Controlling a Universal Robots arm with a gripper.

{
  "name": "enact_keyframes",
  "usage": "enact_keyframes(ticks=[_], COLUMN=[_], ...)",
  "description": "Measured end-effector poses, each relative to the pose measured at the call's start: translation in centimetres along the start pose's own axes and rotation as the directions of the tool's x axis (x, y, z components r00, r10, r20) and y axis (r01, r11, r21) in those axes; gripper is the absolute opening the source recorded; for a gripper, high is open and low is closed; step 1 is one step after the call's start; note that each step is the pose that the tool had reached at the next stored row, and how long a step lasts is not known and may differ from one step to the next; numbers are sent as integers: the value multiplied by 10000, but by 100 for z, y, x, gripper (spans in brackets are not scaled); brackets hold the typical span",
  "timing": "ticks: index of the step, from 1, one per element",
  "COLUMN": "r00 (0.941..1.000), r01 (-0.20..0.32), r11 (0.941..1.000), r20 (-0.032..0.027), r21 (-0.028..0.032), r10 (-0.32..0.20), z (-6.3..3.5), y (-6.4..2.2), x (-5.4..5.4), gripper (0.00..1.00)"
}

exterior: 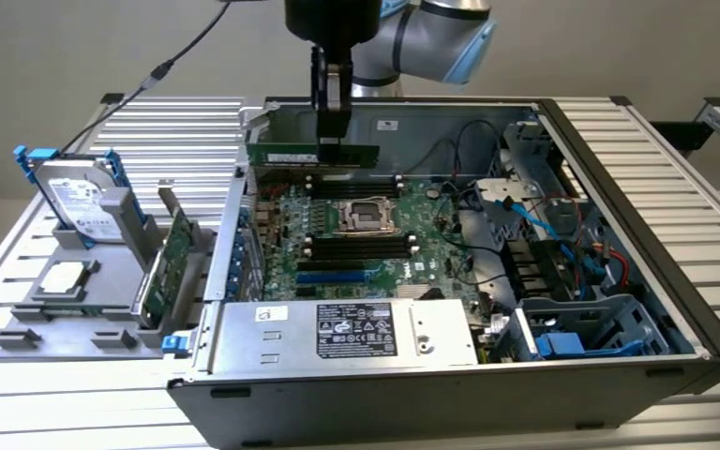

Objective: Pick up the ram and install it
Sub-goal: 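Pick up the ram and move it above insertion slot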

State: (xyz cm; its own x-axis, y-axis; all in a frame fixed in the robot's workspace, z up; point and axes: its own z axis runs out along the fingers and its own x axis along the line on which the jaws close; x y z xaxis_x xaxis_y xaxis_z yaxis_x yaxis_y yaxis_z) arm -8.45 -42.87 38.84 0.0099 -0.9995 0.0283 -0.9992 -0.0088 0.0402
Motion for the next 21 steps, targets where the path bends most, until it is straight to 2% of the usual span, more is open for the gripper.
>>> enact_keyframes(ticks=[5, 16, 21], r00=[10000, 9999, 9999], r01=[7, 98, 107], r11=[10000, 9999, 9999], r20=[-33, -37, -45], r21=[29, 49, 56], r10=[-6, -97, -107], z=[7, 0, 9], y=[-87, -258, -366], x=[-86, -153, -217], gripper=[14, 14, 14])
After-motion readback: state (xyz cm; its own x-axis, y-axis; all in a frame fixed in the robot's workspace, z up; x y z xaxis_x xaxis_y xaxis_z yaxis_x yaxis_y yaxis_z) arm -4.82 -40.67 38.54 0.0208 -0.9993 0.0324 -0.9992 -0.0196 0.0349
